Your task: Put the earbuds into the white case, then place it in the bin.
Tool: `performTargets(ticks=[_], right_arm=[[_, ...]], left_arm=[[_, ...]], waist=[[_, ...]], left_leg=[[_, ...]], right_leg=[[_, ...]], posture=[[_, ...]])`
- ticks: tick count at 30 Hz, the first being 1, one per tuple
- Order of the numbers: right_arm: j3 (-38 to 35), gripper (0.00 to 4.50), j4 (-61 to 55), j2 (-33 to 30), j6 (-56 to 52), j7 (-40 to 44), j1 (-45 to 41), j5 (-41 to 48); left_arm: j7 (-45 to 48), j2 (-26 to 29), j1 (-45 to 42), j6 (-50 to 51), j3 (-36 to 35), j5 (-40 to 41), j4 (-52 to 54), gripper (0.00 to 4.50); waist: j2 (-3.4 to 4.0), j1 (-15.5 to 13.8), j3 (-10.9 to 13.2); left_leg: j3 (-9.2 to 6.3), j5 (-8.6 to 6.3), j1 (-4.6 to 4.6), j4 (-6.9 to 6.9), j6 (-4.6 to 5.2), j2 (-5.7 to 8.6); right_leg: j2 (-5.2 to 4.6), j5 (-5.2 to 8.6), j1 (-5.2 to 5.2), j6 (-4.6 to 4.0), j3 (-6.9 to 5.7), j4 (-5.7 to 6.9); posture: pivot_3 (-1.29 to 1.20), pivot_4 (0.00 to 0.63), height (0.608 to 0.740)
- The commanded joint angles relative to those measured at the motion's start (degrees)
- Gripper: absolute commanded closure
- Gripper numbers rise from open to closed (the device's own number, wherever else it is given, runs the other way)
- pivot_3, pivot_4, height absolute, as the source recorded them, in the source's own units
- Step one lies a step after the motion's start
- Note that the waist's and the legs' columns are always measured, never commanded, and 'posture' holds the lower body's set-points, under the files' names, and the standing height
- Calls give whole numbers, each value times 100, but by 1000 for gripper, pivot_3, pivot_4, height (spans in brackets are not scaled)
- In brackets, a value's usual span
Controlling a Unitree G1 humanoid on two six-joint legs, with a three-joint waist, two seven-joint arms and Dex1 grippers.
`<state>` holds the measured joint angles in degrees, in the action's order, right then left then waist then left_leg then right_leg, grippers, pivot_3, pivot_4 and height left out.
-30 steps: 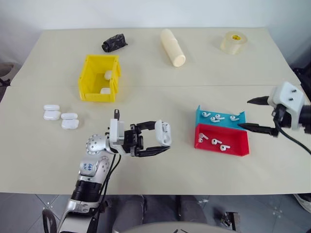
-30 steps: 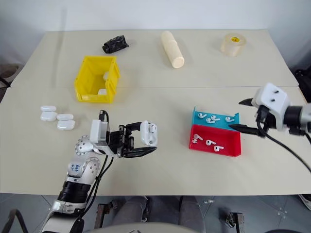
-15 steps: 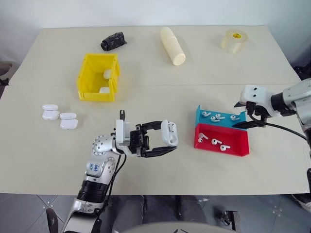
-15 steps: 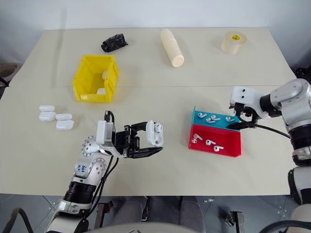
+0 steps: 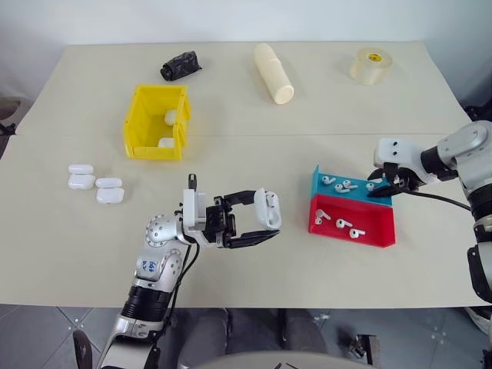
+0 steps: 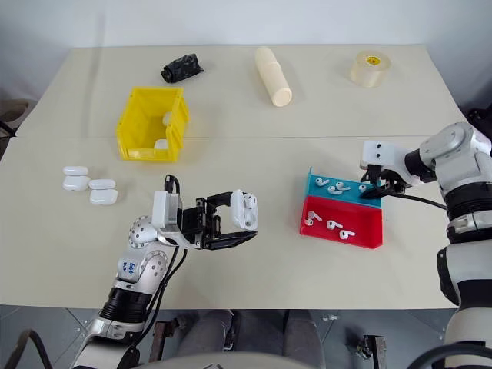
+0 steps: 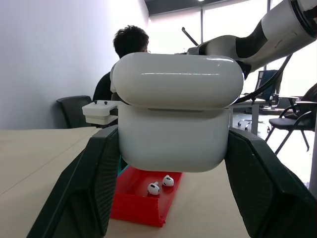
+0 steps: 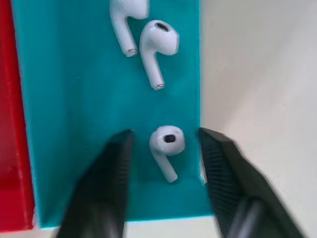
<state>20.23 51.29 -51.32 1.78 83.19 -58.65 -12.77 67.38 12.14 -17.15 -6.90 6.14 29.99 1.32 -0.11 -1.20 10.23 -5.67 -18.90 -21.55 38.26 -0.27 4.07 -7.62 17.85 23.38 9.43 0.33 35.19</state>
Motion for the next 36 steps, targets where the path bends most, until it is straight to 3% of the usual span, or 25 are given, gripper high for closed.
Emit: performTargets(ticks=[1, 11, 17, 25, 32, 36], right_arm=[[53, 2657, 92, -6, 36, 55, -71, -201], [130, 2657, 165, 61, 56, 2, -162, -511], [60, 4010, 81, 98, 19, 75, -89, -447], [-325, 4010, -401, 30, -90, 28, 81, -108], [-1476, 4010, -2399, -161, -856, 524, 810, 1493], [-2464, 4010, -4006, -91, -1948, 444, 1752, 2997]], left_arm=[[-34, 5, -2, -111, -16, 12, 160, 1705], [-32, -6, -48, -100, -9, 26, 147, 1705], [-44, -6, -47, -93, -9, 24, 154, 1705], [-14, 21, -45, -71, -5, 38, 158, 1705], [92, 126, -100, -79, -99, 83, 82, 1705], [183, 185, -193, -68, -168, 119, -37, 1705]], waist=[[0, 0, 0], [0, 0, 0], [0, -2, 0], [0, 4, 0], [0, 4, 0], [0, -42, 0]], left_leg=[[0, 0, 0, 1, 0, 0], [0, 0, 0, 1, 0, 3], [-1, 0, 0, 5, 0, 3], [0, 0, 0, 4, 0, 3], [2, 1, -2, -1, -3, -4], [-2, 1, -3, 1, -3, -5]], right_leg=[[0, 0, 0, 0, 0, 0], [0, 0, 0, 0, 0, 3], [-1, 0, -2, 0, 0, 4], [0, 0, 0, 0, 0, 8], [1, 0, 12, -1, 3, 13], [-1, 0, 7, -1, 0, 13]], posture=[[0, 150, 740], [0, 150, 740], [0, 150, 740], [0, 150, 740], [0, 150, 740], [0, 150, 740]])
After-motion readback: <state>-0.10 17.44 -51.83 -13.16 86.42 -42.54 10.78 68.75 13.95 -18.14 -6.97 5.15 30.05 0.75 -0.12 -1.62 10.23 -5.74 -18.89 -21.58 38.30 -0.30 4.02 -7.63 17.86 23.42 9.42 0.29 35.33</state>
